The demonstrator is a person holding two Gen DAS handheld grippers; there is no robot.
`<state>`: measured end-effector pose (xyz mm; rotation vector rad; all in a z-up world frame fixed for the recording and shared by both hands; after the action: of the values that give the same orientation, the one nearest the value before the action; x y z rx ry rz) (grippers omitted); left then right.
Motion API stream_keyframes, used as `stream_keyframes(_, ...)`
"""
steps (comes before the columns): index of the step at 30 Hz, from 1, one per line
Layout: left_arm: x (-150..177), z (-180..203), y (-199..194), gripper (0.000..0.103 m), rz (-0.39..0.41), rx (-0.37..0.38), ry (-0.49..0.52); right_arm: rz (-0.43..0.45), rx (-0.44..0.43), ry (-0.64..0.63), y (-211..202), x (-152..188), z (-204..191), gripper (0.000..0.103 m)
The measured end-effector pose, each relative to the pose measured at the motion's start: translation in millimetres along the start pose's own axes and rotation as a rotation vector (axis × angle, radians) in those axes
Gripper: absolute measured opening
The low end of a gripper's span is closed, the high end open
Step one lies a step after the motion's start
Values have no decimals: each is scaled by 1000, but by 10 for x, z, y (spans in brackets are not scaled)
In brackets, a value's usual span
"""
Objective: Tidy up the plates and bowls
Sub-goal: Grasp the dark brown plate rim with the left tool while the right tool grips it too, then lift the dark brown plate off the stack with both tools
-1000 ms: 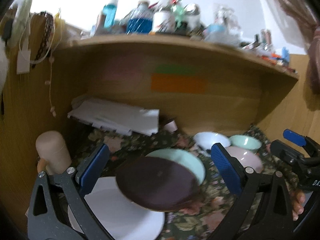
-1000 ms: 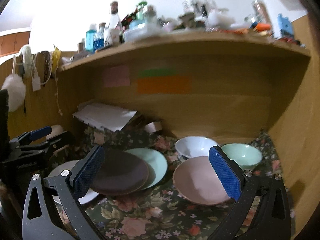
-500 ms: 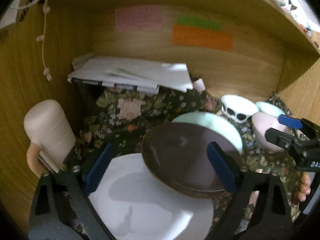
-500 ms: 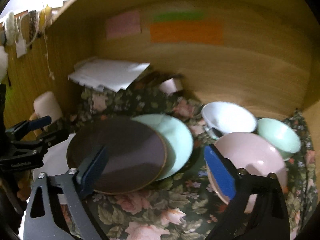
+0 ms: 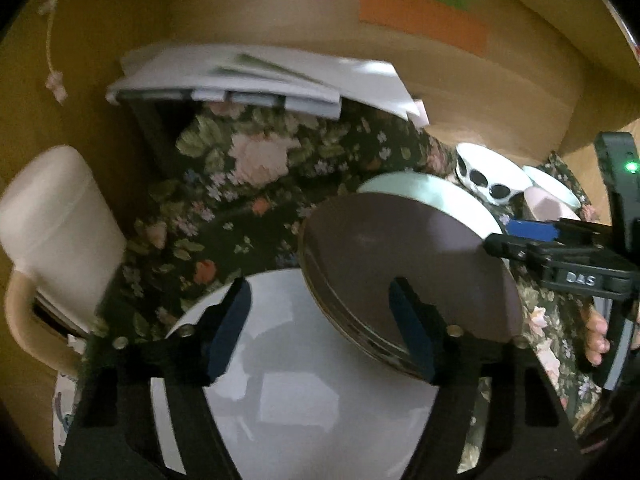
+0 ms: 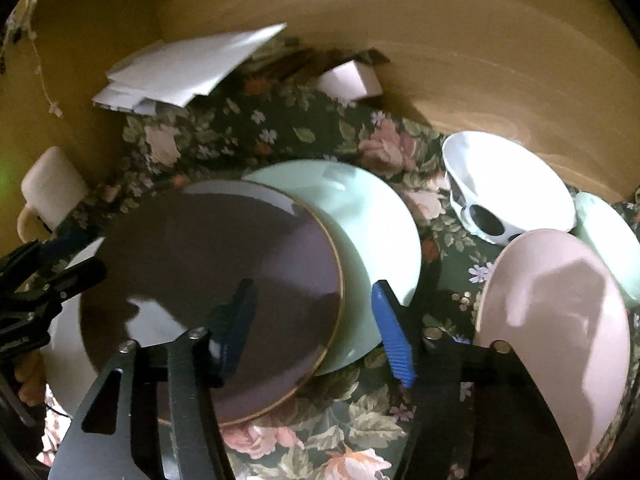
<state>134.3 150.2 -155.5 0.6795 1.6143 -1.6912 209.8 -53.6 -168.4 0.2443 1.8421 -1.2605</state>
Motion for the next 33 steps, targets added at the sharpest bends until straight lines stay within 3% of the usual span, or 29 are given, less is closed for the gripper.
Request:
stream_keyframes(2,24,-12,35,61,-29,12,-10,-24,18,-5,70,-13,14,41)
stream_keyframes(8,89,-8,98,48,-65,20,-18,-73,6,15,238,-48,64,29)
stream_keyframes(13,86,23,69,40,-65,30,-8,-112,-11,25,331,-29,99,28)
stream_keyframes(27,90,-2,129,40,-106,69,-39,-124,-84,54,396,-52,104,31)
stream_keyframes(30,91,34,150,33,-115,86,-35,-120,-84,42,372,-37,61,29)
stream_keyframes(33,107,62,142,33,-106,53,-34,-141,-42,45,339,-15,33,28)
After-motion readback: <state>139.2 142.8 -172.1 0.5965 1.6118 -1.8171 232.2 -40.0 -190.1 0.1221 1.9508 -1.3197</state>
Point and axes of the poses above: each gripper's, at about its wrist camera, not at the fingertips, and y roughly the way its jaws point, z to its right, x to its underside, the point moved 2 cm from there along y, roughly the way its jaws point, and after that the axes turned 6 degrees about z, right-handed, at the moved point
